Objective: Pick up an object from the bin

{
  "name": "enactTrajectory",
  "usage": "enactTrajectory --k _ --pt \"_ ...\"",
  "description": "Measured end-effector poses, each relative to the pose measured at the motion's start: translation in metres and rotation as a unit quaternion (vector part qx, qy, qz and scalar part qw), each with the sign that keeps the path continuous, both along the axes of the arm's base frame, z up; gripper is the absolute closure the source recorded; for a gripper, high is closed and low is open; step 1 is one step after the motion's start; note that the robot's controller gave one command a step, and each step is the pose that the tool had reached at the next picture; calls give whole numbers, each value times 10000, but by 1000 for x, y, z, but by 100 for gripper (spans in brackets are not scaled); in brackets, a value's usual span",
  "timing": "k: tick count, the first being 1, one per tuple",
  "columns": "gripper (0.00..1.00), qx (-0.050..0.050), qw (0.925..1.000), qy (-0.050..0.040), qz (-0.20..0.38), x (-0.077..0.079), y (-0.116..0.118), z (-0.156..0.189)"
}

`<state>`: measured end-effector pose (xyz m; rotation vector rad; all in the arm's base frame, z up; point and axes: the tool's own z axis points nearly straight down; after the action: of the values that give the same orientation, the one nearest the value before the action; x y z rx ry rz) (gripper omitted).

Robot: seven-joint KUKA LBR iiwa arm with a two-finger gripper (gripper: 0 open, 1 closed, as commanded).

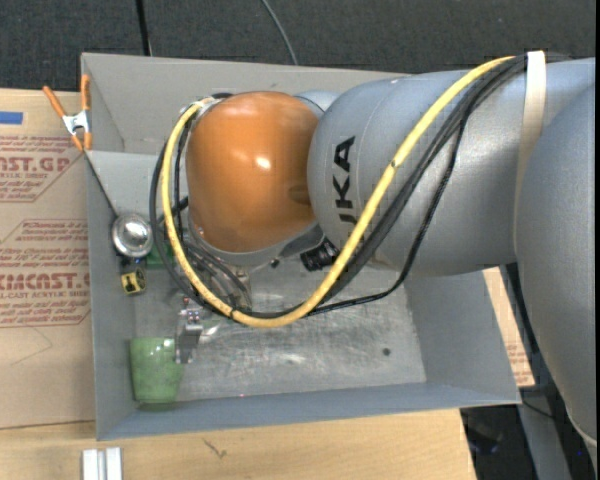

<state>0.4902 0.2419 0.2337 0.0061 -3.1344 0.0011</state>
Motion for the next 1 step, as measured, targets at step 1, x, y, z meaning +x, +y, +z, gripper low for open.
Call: enactTrajectory --k 1 --pt "0 27 9996 -68 270 29 -46 -143"
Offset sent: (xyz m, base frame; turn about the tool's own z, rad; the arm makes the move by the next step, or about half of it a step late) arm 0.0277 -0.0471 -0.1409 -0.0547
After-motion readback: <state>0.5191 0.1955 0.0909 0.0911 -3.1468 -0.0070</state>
